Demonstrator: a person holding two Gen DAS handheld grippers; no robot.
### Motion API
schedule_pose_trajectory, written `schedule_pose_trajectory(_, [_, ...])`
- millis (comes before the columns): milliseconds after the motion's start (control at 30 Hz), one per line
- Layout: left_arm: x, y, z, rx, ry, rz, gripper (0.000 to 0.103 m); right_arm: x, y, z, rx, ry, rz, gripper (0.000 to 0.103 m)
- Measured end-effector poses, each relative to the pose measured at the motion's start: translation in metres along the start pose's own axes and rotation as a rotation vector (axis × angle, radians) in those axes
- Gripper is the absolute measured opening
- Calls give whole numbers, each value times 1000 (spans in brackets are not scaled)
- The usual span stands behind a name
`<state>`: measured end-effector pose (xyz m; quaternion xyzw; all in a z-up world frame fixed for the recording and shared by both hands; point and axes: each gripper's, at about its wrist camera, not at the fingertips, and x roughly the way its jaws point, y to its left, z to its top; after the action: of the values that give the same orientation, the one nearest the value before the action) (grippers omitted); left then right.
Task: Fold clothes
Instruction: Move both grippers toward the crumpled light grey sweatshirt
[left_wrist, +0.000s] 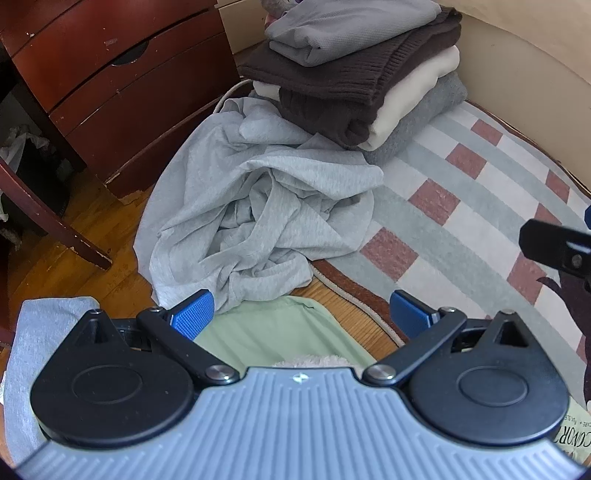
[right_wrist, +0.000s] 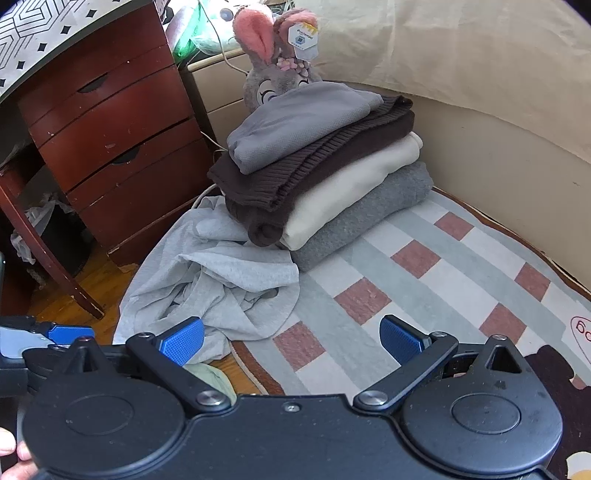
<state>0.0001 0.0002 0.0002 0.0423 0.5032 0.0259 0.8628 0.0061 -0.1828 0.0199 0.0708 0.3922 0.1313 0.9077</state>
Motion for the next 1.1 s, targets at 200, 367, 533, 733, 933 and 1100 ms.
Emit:
schedule_pose_trajectory(200, [-1, 0, 0, 2, -7, 2, 103, -8, 5, -4, 12, -59, 16, 102])
schedule_pose_trajectory(367, [-2, 2, 1, -7, -29, -10, 103, -8, 11, -8, -26, -94, 25, 102])
schedule_pose_trajectory(533, [-11, 6, 4, -51, -42, -80, 103, -8, 8, -8, -28, -96, 22, 102])
schedule_pose_trajectory(733, [-10, 4, 5, -38, -42, -57, 103, -6, 9, -9, -23, -90, 14, 102])
schedule_pose_trajectory(933, [-7, 6, 4, -46, -38, -54, 103, -5, 9, -9, -25, -82, 17, 102])
schedule_pose_trajectory(1100, [-4, 12, 4, -88, -39, -61, 103, -1, 5, -8, 31, -50, 58, 103])
